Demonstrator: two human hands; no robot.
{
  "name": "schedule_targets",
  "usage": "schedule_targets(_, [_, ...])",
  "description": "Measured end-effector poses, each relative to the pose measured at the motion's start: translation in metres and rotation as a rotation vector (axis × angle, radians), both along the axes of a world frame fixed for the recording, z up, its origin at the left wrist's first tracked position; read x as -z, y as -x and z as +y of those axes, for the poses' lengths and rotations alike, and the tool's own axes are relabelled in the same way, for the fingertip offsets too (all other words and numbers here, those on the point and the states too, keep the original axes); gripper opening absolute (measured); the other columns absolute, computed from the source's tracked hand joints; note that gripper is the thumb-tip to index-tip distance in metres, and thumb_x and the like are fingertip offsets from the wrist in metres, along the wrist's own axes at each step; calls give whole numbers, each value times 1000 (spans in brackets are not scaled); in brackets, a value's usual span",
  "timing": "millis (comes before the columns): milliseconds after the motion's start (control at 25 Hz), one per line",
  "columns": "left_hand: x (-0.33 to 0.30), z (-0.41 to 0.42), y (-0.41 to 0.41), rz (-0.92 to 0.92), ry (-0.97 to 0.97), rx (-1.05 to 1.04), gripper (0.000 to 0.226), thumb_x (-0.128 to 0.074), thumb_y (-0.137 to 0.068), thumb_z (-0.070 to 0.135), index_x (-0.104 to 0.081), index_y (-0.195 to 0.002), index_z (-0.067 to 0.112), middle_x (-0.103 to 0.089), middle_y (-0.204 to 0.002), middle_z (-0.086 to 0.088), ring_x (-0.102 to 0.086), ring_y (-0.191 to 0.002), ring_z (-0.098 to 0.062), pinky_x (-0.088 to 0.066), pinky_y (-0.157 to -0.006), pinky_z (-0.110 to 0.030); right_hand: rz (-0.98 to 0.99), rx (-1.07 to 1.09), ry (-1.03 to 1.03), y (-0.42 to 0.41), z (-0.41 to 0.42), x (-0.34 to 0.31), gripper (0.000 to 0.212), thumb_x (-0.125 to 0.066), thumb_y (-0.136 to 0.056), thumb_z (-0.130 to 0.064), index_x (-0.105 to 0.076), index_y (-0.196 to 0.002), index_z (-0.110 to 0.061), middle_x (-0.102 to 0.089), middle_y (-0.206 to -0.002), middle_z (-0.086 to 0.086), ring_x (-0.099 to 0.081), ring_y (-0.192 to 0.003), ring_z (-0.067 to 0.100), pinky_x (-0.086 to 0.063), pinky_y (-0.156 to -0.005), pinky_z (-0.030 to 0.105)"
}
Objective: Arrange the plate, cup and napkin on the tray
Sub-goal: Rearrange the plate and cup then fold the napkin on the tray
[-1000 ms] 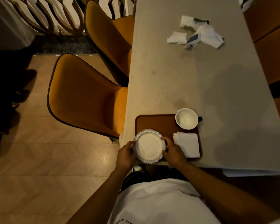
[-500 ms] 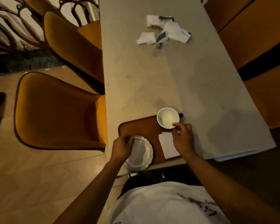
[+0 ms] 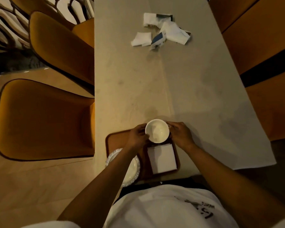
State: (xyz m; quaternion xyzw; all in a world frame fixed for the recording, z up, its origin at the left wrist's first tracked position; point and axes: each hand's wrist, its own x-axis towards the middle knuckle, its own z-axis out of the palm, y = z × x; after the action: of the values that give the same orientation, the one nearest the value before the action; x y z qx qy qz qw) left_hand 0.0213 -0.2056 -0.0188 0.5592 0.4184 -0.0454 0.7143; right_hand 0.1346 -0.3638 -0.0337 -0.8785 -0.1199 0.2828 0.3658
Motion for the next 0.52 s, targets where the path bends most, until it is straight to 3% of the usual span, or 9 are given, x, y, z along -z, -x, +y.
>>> schedule_targets(200, [1,1,3,-3,-27,-8,57,-61,-77,-23,-57,-128,0,-63,-123,-23,-62,-109,-38,-61,-72,-39,41,-49,-32,-5,-6,16,36,-50,-88,-21,-71,-117,-27,-70,-115,7,-65,-103,28,-57,-85,52])
schedule_targets(520, [2,12,13,20,-33,-4,57,-62,-77,-22,-58,-128,2,-64,-122,-20,-63,-108,-35,-60,-81,-45,52,-47,-70,3,5,24,33,-54,-92,-19,-70,-119,-29,-68,-115,7,-67,-97,28,-58,-84,52])
